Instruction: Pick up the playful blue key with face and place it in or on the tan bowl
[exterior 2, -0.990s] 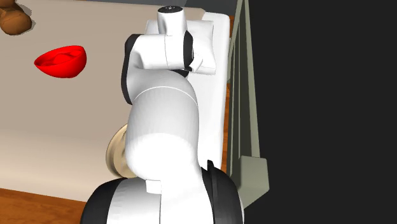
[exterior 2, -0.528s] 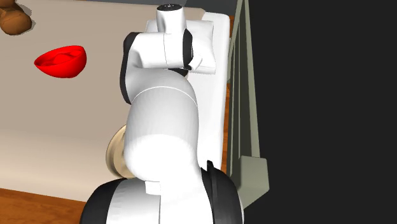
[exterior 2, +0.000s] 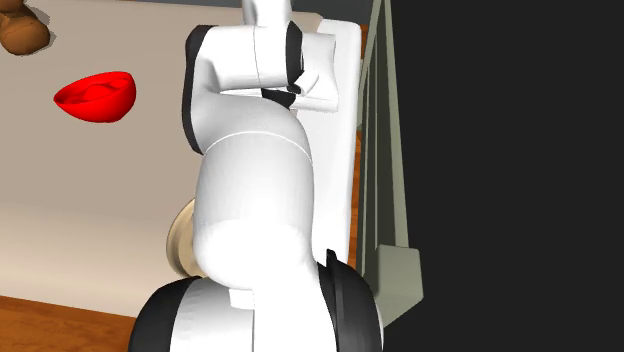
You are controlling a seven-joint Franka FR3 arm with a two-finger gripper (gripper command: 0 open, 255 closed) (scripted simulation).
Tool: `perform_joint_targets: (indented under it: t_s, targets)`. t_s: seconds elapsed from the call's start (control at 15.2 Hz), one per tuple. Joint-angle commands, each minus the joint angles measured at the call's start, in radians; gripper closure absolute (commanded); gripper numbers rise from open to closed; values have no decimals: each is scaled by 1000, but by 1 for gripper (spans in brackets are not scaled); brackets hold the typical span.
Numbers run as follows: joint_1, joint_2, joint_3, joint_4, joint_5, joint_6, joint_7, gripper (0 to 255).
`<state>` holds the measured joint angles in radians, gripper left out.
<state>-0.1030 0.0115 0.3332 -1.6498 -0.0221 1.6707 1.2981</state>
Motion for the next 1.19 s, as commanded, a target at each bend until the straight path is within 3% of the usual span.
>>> perform_joint_targets:
  t_s: [0.0, 1.12]
  targets:
    - [1, 3, 1, 32, -1, -29, 2, 255]
    - [21, 101, 14, 390, -36, -294, 19, 255]
